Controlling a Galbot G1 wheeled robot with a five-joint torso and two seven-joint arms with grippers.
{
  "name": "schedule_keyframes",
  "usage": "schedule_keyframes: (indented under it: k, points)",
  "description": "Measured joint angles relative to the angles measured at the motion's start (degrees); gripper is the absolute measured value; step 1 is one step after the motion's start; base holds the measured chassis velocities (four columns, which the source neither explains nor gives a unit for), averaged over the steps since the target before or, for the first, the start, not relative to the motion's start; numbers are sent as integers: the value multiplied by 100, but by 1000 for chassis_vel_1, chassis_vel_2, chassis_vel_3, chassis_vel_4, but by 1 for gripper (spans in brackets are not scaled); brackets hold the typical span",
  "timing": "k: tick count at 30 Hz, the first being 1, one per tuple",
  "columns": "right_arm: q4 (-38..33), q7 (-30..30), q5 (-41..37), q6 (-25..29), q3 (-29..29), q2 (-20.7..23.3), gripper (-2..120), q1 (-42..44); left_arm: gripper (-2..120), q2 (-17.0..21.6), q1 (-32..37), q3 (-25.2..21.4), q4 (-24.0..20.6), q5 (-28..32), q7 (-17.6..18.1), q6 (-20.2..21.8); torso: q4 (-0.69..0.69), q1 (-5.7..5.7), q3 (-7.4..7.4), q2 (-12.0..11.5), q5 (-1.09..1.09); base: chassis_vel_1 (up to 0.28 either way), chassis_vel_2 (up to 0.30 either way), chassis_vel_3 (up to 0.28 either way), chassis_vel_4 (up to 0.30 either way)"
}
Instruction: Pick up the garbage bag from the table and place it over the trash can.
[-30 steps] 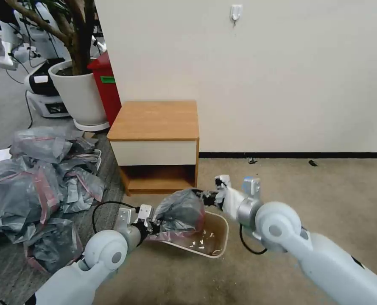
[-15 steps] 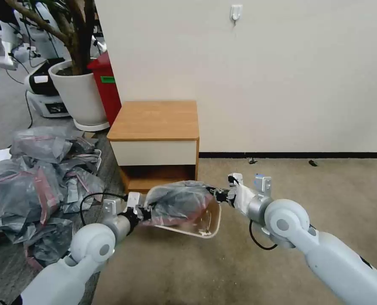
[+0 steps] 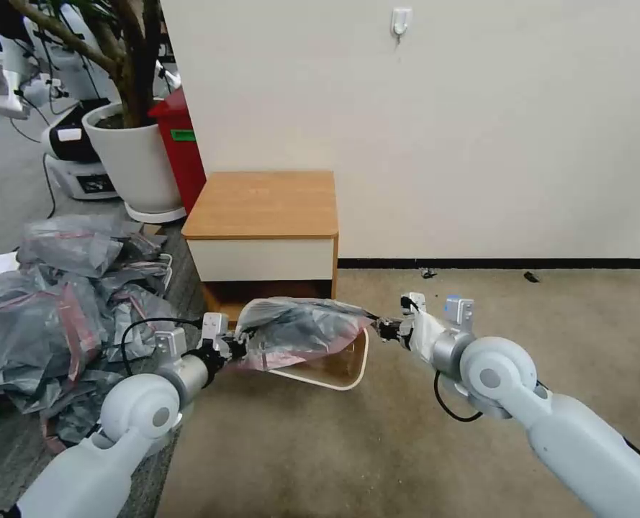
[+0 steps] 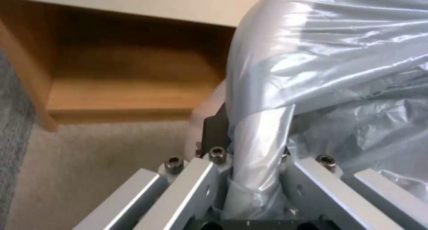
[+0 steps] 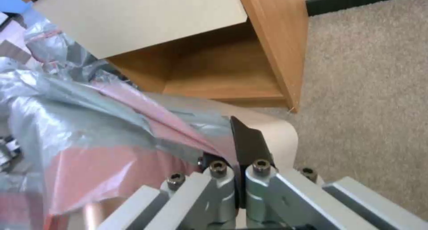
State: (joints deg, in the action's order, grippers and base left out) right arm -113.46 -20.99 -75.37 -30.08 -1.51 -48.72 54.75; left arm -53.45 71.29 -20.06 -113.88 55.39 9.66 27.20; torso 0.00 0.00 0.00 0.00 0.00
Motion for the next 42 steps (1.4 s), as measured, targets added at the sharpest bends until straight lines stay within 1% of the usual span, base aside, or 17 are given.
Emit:
schedule_keyframes:
  k: [9, 10, 12, 13, 16, 24, 27, 28, 29, 31, 32, 35, 36, 39, 40, 41, 42]
  points:
    - [-67, 16, -3, -78, -142, -20, 0, 228, 2, -40, -216, 41, 193, -234, 121, -99, 0, 0, 0, 0, 0, 0, 0, 0, 0]
    - [-41, 16, -1, -91, -153, -26, 0, 232, 2, -41, -235, 51, 208, -240, 104, -110, 0, 0, 0, 0, 0, 0, 0, 0, 0]
    - [44, 13, 7, -119, -171, -31, 0, 212, 2, -50, -244, 51, 241, -287, -66, -150, 0, 0, 0, 0, 0, 0, 0, 0, 0]
    - [44, 13, 7, -119, -171, -31, 0, 212, 2, -50, -244, 51, 241, -287, -66, -150, 0, 0, 0, 0, 0, 0, 0, 0, 0]
    - [134, -20, 15, -179, -176, -2, 0, 158, 2, -78, -244, 51, 278, -330, -327, -260, 0, 0, 0, 0, 0, 0, 0, 0, 0]
    - [52, -40, 48, -401, -250, 17, 0, 286, 2, -189, -296, 120, 347, -487, -273, -303, 0, 0, 0, 0, 0, 0, 0, 0, 0]
    - [57, -47, 200, -440, -239, 16, 0, 319, 2, -234, -309, 111, 368, -498, -240, -303, 0, 0, 0, 1, -2, 0, 0, 0, 0]
    - [75, -67, 287, -445, -227, 20, 6, 328, 2, -238, -314, 86, 373, -502, -210, -307, 0, -1, 0, 1, -2, 0, 0, 0, 0]
    - [77, -68, 470, -441, -194, 15, 10, 329, 2, -244, -326, 76, 372, -500, -200, -322, 0, 0, -1, 1, 3, 0, 0, 0, 0]
    - [83, -71, 859, -338, -150, 14, 20, 318, 2, -257, -330, 77, 380, -491, -200, -321, 0, 0, 0, 1, -3, 0, 0, 0, 0]
    - [83, -71, 859, -338, -150, 14, 20, 318, 2, -257, -330, 77, 380, -491, -200, -321, 0, 0, 0, 1, -3, 0, 0, 0, 0]
    - [18, -70, 1020, -300, -164, 52, 33, 258, 2, -269, -352, 80, 421, -489, -200, -321, 0, 0, 0, 1, -1, 0, 0, 0, 0]
    - [18, -70, 1020, -300, -164, 52, 33, 258, 2, -269, -352, 80, 421, -489, -200, -321, 0, 0, 0, 1, -1, 0, 0, 0, 0]
    - [-26, -73, 1215, -282, -203, 99, 48, 253, 2, -307, -390, 89, 493, -489, -200, -319, 1, 0, 0, 1, 0, 0, 0, 0, 0]
    - [-44, -70, 1359, -261, -225, 116, 52, 276, 2, -322, -405, 95, 524, -489, -200, -318, 1, 0, 0, 1, 0, 0, 0, 0, 0]
    - [-44, -70, 1359, -261, -225, 116, 52, 276, 2, -322, -405, 95, 524, -489, -200, -318, 1, 0, 0, 1, 0, 0, 0, 0, 0]
    - [-86, -58, 1506, -226, -259, 136, 56, 313, 2, -336, -420, 99, 560, -489, -190, -317, 0, 0, 0, 1, 0, 0, 0, 0, 0]
